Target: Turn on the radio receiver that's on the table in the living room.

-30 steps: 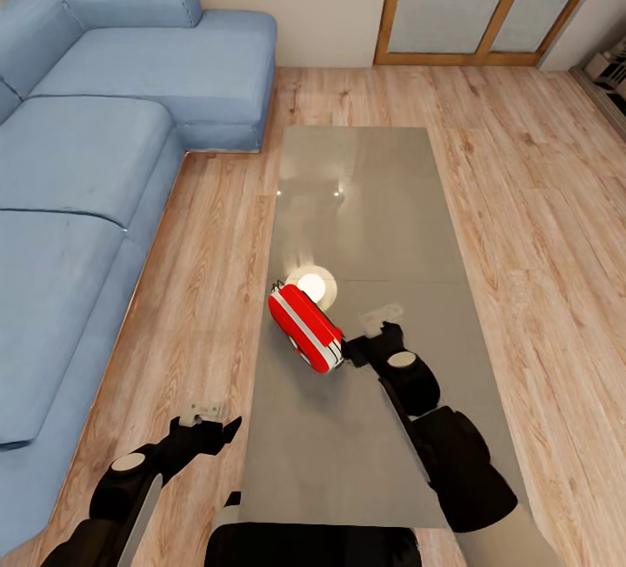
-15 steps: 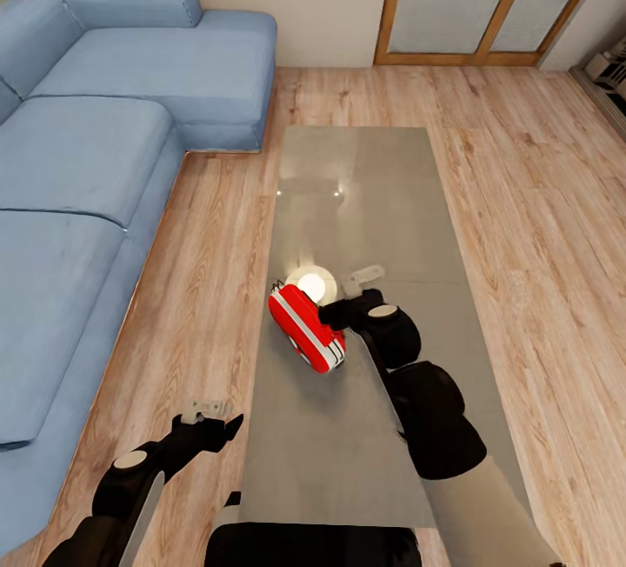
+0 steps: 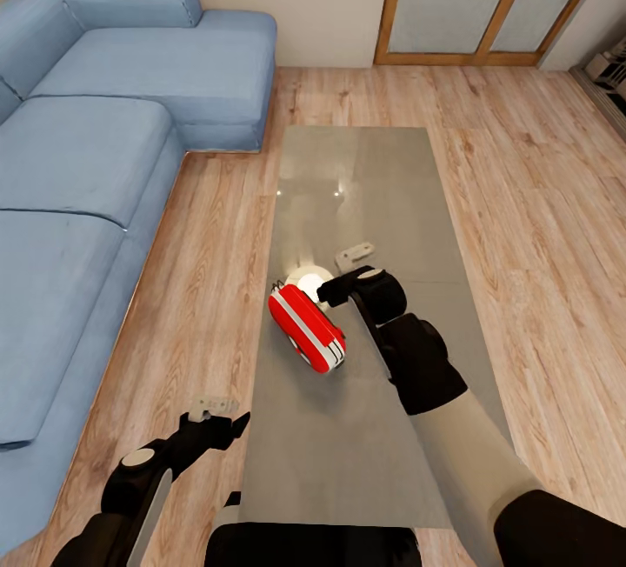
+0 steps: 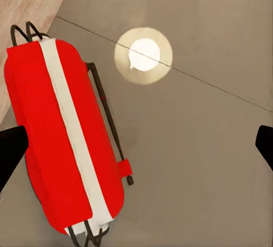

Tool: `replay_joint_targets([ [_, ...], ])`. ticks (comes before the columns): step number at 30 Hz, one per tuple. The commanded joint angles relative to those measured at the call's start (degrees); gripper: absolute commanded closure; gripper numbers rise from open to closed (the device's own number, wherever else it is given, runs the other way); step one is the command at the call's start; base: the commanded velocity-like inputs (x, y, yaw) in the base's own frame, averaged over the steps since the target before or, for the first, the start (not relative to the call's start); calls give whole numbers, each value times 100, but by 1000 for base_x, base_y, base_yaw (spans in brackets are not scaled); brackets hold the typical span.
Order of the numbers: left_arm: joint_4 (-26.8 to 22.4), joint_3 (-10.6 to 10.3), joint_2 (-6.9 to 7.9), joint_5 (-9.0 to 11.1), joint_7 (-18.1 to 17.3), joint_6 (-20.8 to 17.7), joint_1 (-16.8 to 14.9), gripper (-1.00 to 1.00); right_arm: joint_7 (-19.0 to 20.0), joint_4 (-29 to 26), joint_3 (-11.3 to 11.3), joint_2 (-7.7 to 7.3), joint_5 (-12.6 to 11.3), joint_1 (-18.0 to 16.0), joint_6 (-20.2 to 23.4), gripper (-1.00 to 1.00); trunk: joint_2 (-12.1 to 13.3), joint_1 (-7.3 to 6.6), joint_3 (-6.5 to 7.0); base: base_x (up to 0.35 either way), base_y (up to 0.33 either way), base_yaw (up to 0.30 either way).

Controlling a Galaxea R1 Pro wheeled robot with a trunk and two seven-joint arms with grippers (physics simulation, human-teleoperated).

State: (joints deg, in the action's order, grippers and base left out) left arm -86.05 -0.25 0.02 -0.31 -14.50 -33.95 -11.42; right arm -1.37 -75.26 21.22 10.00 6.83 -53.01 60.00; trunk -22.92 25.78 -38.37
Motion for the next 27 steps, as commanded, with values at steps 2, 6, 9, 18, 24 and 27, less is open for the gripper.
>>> replay_joint_targets([
  [2, 3, -1, -11, -3, 0, 1, 0, -100, 83, 64, -2, 0, -56, -41, 0, -100, 0, 0, 0, 0, 0, 0],
  [6, 7, -1, -17, -4, 0, 1, 0, -100, 278, 100, 0, 0, -133, -62, 0, -100, 0, 0, 0, 0, 0, 0],
  [9, 9, -1, -19, -4, 0, 2, -1, -100, 439, 142, 1, 0, -172, -113, 0, -100, 0, 0, 0, 0, 0, 0],
  [18, 25, -1, -25, -4, 0, 2, -1, -100, 579, 782, -2, 0, -420, -606, 0, -100, 0, 0, 0, 0, 0, 0],
  [24, 26, -1, -28, -4, 0, 2, -1, -100, 585, 1189, -3, 0, -491, -799, 0, -100, 0, 0, 0, 0, 0, 0],
  [27, 26, -1, -28, -4, 0, 2, -2, -100, 591, 1393, -4, 0, -520, -874, -65, -100, 0, 0, 0, 0, 0, 0],
])
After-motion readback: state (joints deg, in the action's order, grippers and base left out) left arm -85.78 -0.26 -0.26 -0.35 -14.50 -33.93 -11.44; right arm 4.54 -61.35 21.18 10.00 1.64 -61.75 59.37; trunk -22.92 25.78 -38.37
